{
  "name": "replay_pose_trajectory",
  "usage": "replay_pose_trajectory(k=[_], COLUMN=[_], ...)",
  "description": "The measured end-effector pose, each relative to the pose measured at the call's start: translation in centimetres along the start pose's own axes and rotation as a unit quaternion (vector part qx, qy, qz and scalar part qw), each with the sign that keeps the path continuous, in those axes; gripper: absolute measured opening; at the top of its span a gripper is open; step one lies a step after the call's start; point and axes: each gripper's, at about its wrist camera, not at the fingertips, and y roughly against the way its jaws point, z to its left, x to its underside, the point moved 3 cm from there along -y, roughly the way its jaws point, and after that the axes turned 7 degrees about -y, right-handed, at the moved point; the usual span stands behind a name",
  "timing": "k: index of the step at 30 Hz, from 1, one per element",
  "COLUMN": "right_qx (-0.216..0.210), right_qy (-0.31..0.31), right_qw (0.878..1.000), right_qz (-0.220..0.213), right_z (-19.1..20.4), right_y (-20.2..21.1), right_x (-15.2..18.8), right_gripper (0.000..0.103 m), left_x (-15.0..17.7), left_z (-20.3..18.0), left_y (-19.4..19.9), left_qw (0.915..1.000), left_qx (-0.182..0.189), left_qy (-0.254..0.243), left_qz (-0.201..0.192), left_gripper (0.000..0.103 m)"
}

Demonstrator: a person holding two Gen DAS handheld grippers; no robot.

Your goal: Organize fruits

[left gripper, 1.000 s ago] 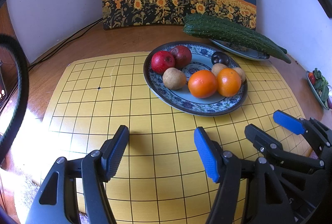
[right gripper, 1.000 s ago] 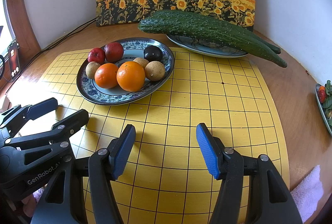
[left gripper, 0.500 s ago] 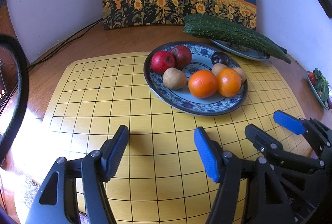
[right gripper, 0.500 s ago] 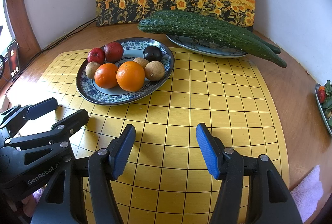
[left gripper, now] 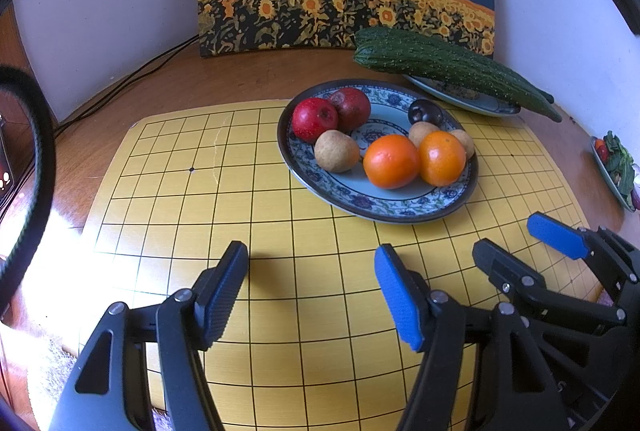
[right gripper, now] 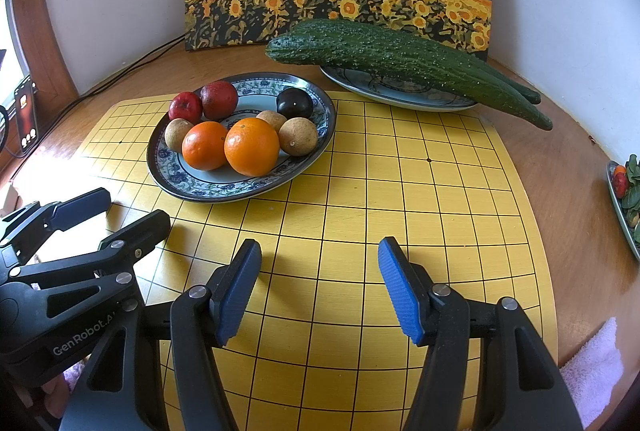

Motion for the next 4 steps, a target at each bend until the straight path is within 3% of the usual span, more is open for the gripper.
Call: replay_pose_trajectory(k=[4], right_qx=[0.000], right_qy=[0.000], right_qw=[1.000], right_qz=[0.000], right_z=[-0.02], right_y=[0.00], right_x=[-0.01], right_gripper=[0.063], left_x=[0.00], left_z=[0.08], left_y=[-0.01], left_qw=[1.0000], left_qx=[-0.001], left_qy=[0.001], left_qz=[0.000], left_gripper=[0.071])
